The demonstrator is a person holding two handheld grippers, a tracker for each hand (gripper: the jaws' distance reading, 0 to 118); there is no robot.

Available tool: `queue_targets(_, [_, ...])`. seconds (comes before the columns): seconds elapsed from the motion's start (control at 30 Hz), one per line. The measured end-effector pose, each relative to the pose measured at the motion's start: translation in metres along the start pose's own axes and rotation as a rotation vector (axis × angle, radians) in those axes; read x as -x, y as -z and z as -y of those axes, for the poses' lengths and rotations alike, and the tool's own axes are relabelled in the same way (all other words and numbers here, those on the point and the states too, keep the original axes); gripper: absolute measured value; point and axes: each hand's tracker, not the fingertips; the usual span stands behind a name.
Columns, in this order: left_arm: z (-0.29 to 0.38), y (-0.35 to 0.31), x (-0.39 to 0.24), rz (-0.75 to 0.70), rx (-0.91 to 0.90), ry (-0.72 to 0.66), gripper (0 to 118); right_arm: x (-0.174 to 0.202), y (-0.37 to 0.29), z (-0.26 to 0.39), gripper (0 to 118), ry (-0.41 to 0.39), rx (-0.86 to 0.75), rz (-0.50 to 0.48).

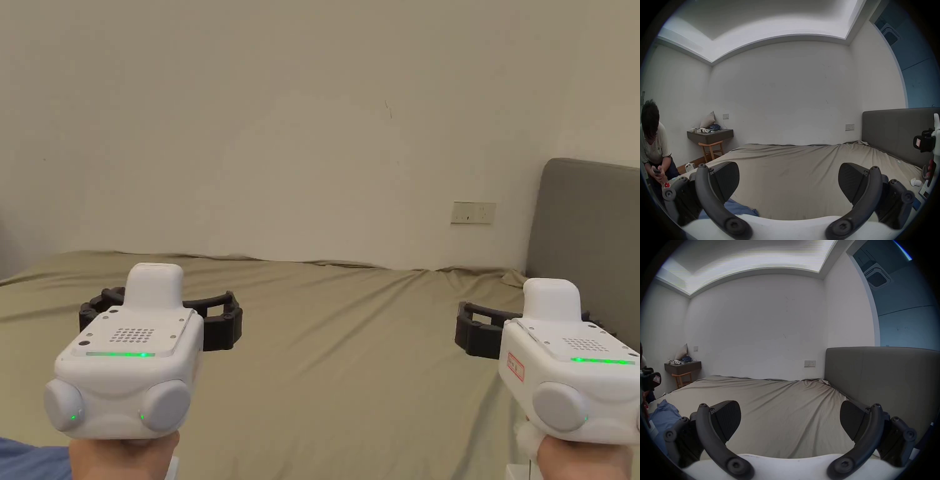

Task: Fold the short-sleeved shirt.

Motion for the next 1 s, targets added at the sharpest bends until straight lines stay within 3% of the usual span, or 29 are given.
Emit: queue_targets(1.0, [-0.0085, 0.0009, -0.0005, 0.003, 0.016, -0.016, 118, -0.0041, -0.0029, -0.0073, 118, 0.006, 0.012, -0.002])
